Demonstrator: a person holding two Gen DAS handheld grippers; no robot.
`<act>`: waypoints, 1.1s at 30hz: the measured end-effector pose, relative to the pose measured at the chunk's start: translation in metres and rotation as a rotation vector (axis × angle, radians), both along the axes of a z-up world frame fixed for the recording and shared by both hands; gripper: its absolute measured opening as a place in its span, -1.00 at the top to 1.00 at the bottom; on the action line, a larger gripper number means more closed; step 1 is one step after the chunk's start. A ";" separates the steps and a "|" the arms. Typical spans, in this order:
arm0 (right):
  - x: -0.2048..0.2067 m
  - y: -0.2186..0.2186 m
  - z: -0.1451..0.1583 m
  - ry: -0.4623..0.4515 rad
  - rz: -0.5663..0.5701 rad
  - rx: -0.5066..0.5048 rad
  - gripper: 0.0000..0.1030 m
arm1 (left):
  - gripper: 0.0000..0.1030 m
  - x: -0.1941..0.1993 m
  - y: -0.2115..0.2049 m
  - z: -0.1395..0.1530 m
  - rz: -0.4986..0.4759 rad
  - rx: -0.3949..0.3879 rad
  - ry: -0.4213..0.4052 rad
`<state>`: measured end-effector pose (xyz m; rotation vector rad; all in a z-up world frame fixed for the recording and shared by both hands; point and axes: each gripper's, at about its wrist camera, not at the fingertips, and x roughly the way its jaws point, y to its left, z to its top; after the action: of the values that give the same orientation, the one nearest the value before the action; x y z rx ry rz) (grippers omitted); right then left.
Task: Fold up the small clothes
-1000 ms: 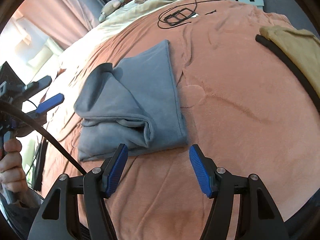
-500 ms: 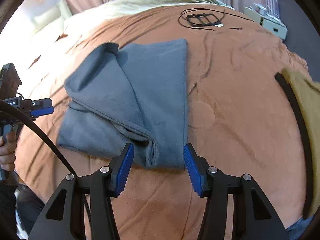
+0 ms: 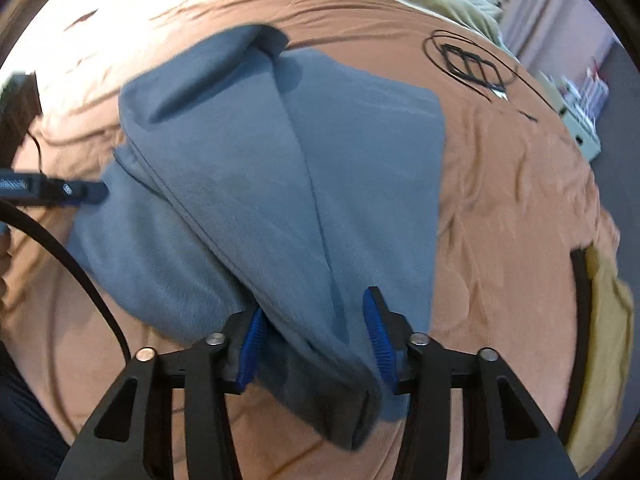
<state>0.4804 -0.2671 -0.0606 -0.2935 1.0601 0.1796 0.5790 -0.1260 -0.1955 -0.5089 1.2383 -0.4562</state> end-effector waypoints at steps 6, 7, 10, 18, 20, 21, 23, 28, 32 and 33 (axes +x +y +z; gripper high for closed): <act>0.012 0.005 0.006 -0.001 0.022 0.037 0.72 | 0.15 -0.003 -0.005 0.000 -0.010 0.024 -0.011; 0.013 0.000 0.008 0.000 0.012 0.068 0.78 | 0.15 -0.003 -0.006 0.002 -0.014 0.030 -0.013; 0.014 -0.019 0.018 0.002 -0.036 0.156 0.83 | 0.15 -0.003 -0.008 0.002 -0.018 0.038 -0.009; 0.018 -0.064 0.022 0.016 -0.132 0.318 0.86 | 0.15 -0.005 -0.024 0.005 -0.044 0.080 -0.013; 0.022 -0.078 0.012 0.031 -0.161 0.344 0.86 | 0.15 -0.005 -0.031 0.005 -0.065 0.116 -0.025; 0.024 -0.083 0.005 0.039 -0.174 0.344 0.86 | 0.15 -0.006 -0.034 0.005 -0.080 0.138 -0.033; 0.031 -0.099 -0.014 0.083 -0.218 0.414 0.85 | 0.15 -0.007 -0.040 0.005 -0.100 0.175 -0.049; 0.029 -0.118 -0.027 0.089 -0.264 0.535 0.85 | 0.31 -0.010 -0.047 0.004 -0.120 0.249 -0.086; 0.023 -0.107 -0.015 0.079 -0.222 0.465 0.84 | 0.36 -0.007 -0.044 0.003 -0.114 0.233 -0.074; 0.022 -0.101 -0.010 0.068 -0.209 0.421 0.83 | 0.36 -0.005 -0.042 0.003 -0.115 0.218 -0.059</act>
<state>0.5025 -0.3684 -0.0704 0.2034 1.0850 0.2204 0.5745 -0.1683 -0.1927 -0.2384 1.2467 -0.4238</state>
